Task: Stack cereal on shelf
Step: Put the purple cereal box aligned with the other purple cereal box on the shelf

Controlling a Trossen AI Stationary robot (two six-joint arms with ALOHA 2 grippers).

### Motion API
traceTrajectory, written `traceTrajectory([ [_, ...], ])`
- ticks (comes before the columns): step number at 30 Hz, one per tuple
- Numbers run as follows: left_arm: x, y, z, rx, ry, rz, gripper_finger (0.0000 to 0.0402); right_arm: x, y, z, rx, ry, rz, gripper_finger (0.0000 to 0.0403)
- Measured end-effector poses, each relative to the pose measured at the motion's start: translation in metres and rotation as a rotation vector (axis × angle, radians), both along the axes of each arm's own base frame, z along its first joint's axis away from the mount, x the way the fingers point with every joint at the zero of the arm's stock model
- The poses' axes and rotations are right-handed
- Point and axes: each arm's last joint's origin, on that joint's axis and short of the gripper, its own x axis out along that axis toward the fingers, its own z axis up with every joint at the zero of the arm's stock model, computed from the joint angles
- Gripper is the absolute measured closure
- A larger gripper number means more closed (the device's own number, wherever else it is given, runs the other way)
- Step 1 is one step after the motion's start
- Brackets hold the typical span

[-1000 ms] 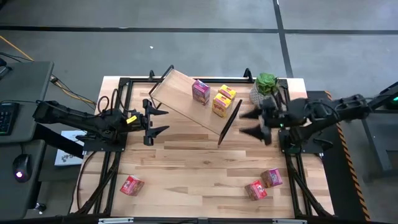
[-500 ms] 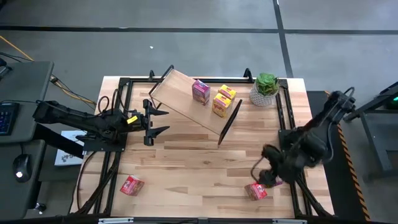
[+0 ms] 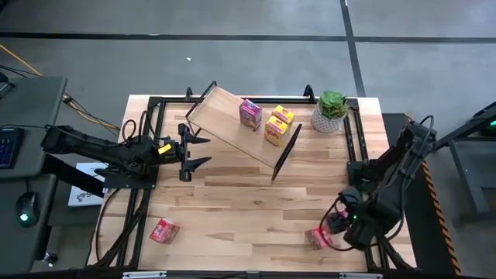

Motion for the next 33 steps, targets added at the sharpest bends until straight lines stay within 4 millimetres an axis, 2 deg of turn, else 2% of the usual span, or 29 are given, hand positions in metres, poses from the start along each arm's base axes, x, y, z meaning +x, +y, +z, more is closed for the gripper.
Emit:
traceTrajectory([
  [12, 0.000, 0.000, 0.000, -0.001, 0.000, 0.000, 0.0142, 0.009, 0.013, -0.030, -0.134, 0.165, 0.000, 0.0054],
  [24, 0.000, 0.000, 0.000, -0.015, 0.002, -0.003, 0.0142, 0.016, 0.021, -0.048, -0.197, 0.217, -0.012, 0.0054],
  [33, 0.000, 0.000, 0.000, -0.019, 0.004, -0.005, 0.0142, 0.027, 0.014, -0.052, -0.203, 0.250, -0.043, 0.0069],
])
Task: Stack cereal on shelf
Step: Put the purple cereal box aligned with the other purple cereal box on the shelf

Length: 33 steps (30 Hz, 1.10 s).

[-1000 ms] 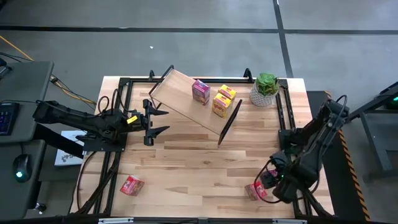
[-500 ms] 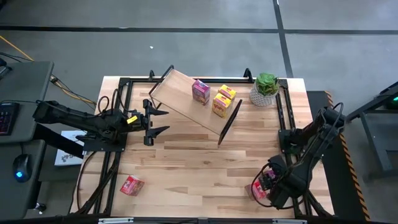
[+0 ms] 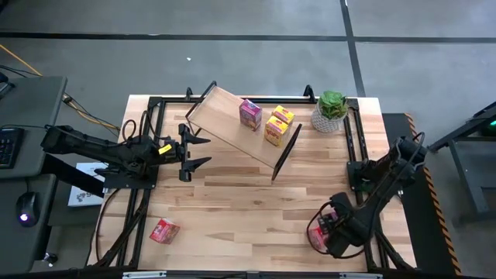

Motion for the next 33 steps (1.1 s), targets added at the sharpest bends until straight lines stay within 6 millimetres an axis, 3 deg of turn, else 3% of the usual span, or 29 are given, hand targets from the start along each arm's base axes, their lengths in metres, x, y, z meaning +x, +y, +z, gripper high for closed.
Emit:
traceTrajectory([
  [33, 0.0004, 0.0000, -0.0016, 0.003, 0.017, 0.000, 0.0142, 0.0090, -0.0022, -0.0010, 0.061, 0.003, 0.012, 0.0240],
])
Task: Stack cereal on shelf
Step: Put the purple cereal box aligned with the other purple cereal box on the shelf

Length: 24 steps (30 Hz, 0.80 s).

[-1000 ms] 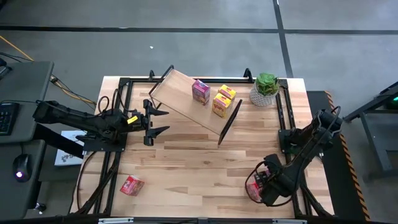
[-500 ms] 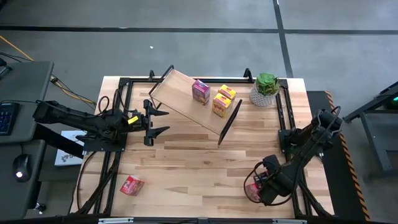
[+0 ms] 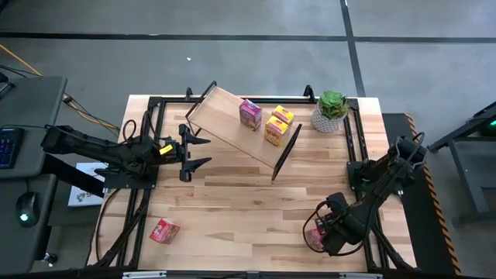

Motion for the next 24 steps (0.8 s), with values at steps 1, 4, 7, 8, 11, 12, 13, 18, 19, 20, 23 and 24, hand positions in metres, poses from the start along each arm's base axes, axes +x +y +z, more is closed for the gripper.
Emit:
traceTrajectory([
  [1, 0.000, 0.000, 0.000, 0.000, 0.000, 0.000, 0.0142, 0.000, 0.000, 0.000, 0.004, 0.007, 0.012, 0.0246],
  [4, 0.000, 0.000, 0.000, 0.001, 0.000, 0.000, 0.0142, -0.001, -0.005, 0.005, 0.042, 0.036, 0.057, 0.0259],
  [7, 0.000, 0.000, 0.000, 0.000, -0.005, 0.000, 0.0142, -0.002, -0.014, 0.016, 0.082, 0.034, 0.091, 0.0262],
  [8, 0.000, 0.000, 0.001, 0.000, -0.006, 0.000, 0.0142, -0.002, -0.019, 0.020, 0.091, 0.024, 0.101, 0.0262],
  [11, 0.000, 0.000, 0.001, 0.000, -0.006, 0.000, 0.0142, -0.005, -0.037, 0.037, 0.077, -0.040, 0.112, 0.0262],
  [12, 0.000, 0.000, 0.001, 0.000, -0.006, 0.000, 0.0142, -0.007, -0.044, 0.044, 0.065, -0.074, 0.116, 0.0262],
  [13, 0.000, 0.000, 0.001, 0.000, -0.006, 0.000, 0.0142, -0.008, -0.050, 0.050, 0.048, -0.112, 0.119, 0.0262],
  [18, 0.000, 0.000, 0.001, 0.000, -0.006, 0.000, 0.0142, -0.011, -0.077, 0.090, -0.082, -0.393, 0.197, 0.0262],
  [19, 0.000, 0.000, 0.001, 0.000, -0.006, 0.000, 0.0142, -0.009, -0.080, 0.098, -0.115, -0.464, 0.228, 0.0262],
  [20, 0.000, 0.000, 0.001, 0.000, -0.006, 0.000, 0.0142, -0.007, -0.082, 0.105, -0.145, -0.534, 0.261, 0.0262],
  [23, 0.000, 0.000, 0.001, 0.000, -0.006, 0.000, 0.0142, 0.005, -0.083, 0.122, -0.227, -0.721, 0.386, 0.0262],
  [24, 0.000, 0.000, 0.001, 0.000, -0.006, 0.000, 0.0142, 0.011, -0.082, 0.127, -0.247, -0.778, 0.433, 0.0262],
])
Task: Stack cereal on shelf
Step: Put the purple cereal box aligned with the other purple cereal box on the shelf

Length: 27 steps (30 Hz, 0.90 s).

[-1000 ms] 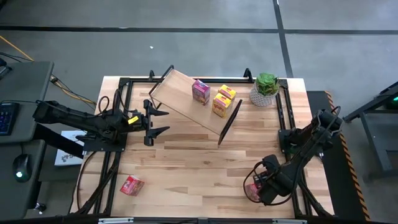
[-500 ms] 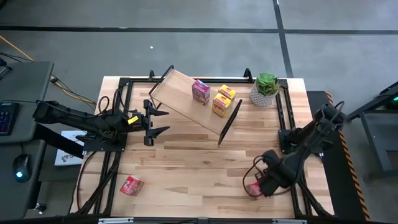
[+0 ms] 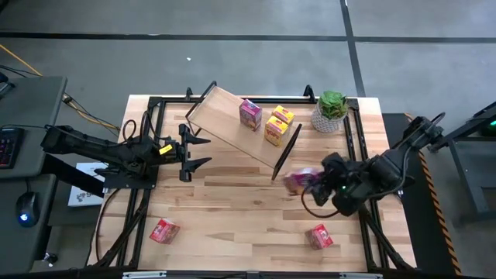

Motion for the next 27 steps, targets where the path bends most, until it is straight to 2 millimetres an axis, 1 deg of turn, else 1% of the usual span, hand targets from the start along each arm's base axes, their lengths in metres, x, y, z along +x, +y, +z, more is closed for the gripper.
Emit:
traceTrajectory([
  [3, 0.000, 0.000, 0.000, -0.009, -0.001, -0.002, 0.0142, 0.023, 0.003, 0.015, -0.059, -0.159, 0.139, 0.0262],
  [6, 0.000, 0.000, 0.000, -0.009, -0.002, -0.002, 0.0142, 0.049, -0.002, 0.030, -0.124, -0.317, 0.245, 0.0262],
  [9, 0.000, 0.000, 0.001, -0.011, -0.013, -0.002, 0.0142, 0.071, -0.016, 0.043, -0.202, -0.434, 0.311, 0.0263],
  [11, 0.000, 0.000, 0.002, -0.011, -0.018, -0.002, 0.0142, 0.081, -0.032, 0.048, -0.264, -0.453, 0.321, 0.0263],
  [13, 0.000, 0.000, 0.002, -0.011, -0.017, -0.002, 0.0142, 0.088, -0.049, 0.054, -0.330, -0.414, 0.295, 0.0263],
  [16, 0.000, 0.000, 0.001, -0.010, -0.016, -0.002, 0.0142, 0.101, -0.071, 0.060, -0.412, -0.297, 0.238, 0.0263],
  [20, 0.000, 0.000, 0.002, 0.003, -0.016, 0.001, 0.0142, 0.126, -0.091, 0.063, -0.446, -0.104, 0.213, 0.0263],
  [23, 0.000, 0.000, 0.002, 0.006, -0.016, 0.002, 0.0142, 0.145, -0.102, 0.059, -0.450, 0.056, 0.190, 0.0263],
  [27, 0.000, 0.000, 0.002, -0.004, -0.016, -0.001, 0.0142, 0.170, -0.115, 0.045, -0.449, 0.218, 0.171, 0.0263],
])
